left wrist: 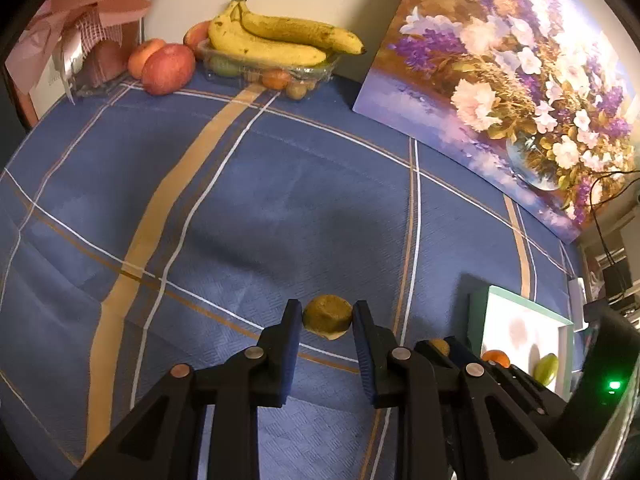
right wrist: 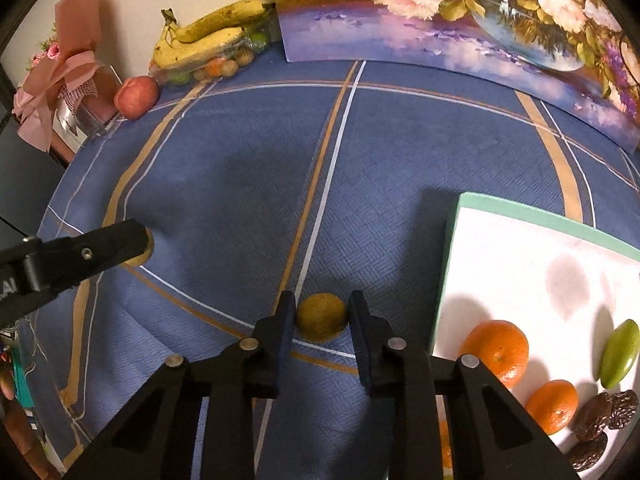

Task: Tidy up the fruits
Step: 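Carry the small yellow-green fruit with both grippers into the tray beside the pear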

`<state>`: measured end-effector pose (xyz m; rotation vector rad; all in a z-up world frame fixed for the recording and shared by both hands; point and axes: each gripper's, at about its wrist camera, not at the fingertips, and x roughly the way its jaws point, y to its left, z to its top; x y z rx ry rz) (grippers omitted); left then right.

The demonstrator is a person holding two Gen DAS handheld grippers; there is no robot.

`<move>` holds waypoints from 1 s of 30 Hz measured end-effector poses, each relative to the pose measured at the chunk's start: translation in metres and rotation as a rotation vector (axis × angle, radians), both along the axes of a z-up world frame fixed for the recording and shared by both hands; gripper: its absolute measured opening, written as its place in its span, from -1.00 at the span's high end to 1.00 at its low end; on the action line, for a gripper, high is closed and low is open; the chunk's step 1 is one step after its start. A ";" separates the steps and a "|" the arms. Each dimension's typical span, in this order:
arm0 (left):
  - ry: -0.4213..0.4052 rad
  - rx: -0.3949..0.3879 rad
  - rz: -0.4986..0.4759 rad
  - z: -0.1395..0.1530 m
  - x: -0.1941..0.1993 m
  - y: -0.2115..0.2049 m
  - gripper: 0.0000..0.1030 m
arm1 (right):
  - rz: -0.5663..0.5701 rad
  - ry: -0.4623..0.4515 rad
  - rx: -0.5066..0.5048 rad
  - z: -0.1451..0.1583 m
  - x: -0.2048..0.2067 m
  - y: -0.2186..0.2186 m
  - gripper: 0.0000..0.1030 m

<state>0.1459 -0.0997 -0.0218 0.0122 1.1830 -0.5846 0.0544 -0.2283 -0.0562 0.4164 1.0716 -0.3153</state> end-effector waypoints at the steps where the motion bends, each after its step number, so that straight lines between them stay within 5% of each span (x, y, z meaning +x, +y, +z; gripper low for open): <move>1: -0.005 0.000 -0.001 0.002 -0.001 0.000 0.46 | 0.000 -0.007 0.000 0.003 -0.003 0.000 0.45; 30: -0.043 -0.027 -0.236 0.036 -0.098 -0.061 0.46 | -0.174 -0.031 0.015 0.060 -0.110 -0.045 0.45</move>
